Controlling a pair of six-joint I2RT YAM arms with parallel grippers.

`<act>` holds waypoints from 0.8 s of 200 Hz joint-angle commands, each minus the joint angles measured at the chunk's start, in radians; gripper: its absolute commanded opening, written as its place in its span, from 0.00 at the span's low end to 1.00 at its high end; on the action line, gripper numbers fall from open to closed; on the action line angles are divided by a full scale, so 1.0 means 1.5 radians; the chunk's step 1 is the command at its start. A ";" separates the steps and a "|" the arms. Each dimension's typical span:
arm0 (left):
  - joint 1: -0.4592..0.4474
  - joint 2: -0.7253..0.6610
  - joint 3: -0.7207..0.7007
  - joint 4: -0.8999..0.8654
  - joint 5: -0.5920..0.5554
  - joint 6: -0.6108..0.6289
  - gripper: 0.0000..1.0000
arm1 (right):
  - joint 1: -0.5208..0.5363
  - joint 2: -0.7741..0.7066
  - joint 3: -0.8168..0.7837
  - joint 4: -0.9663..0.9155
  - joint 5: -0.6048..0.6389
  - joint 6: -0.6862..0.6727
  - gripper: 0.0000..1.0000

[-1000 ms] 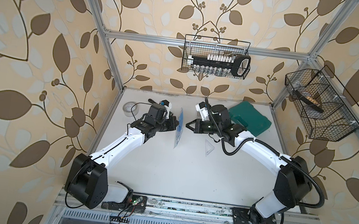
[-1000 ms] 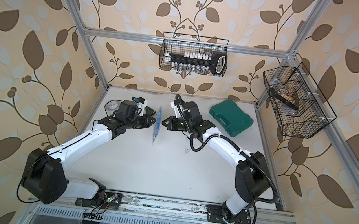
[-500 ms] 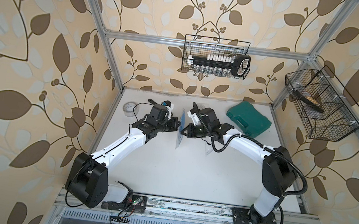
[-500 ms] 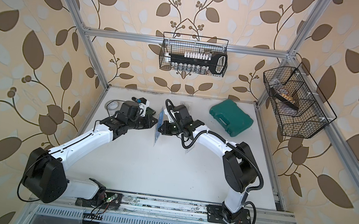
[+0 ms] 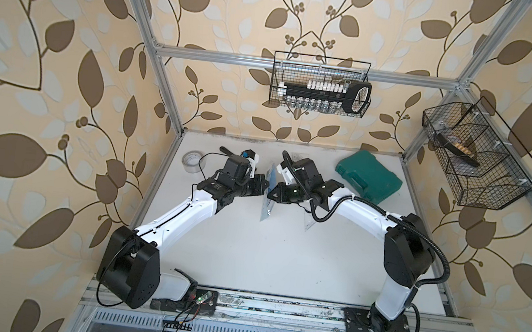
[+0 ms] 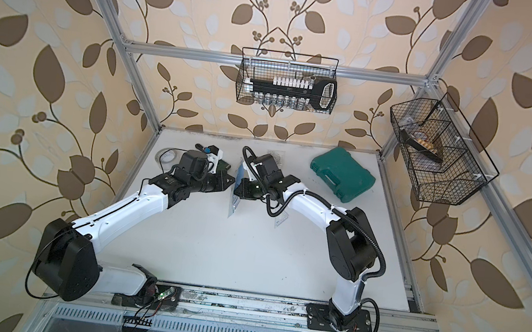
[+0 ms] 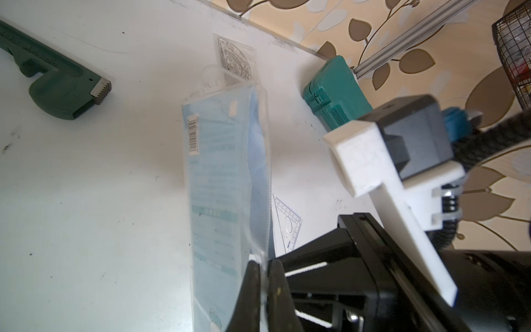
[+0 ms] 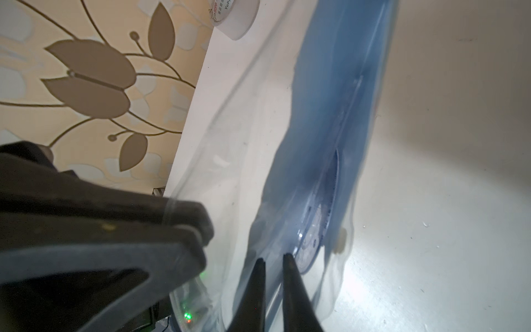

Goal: Open the ruler set and take out the ruler
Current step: Take out the ruler from the ruler set bag.

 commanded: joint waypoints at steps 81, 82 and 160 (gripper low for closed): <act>-0.016 -0.017 0.024 0.035 -0.014 -0.005 0.00 | 0.003 0.035 0.039 -0.050 -0.012 -0.022 0.15; -0.017 -0.016 0.024 0.035 -0.015 -0.006 0.00 | 0.003 0.035 0.039 -0.050 -0.012 -0.022 0.15; -0.028 -0.003 0.024 0.039 -0.045 -0.008 0.00 | 0.004 0.033 0.044 -0.063 0.008 -0.029 0.04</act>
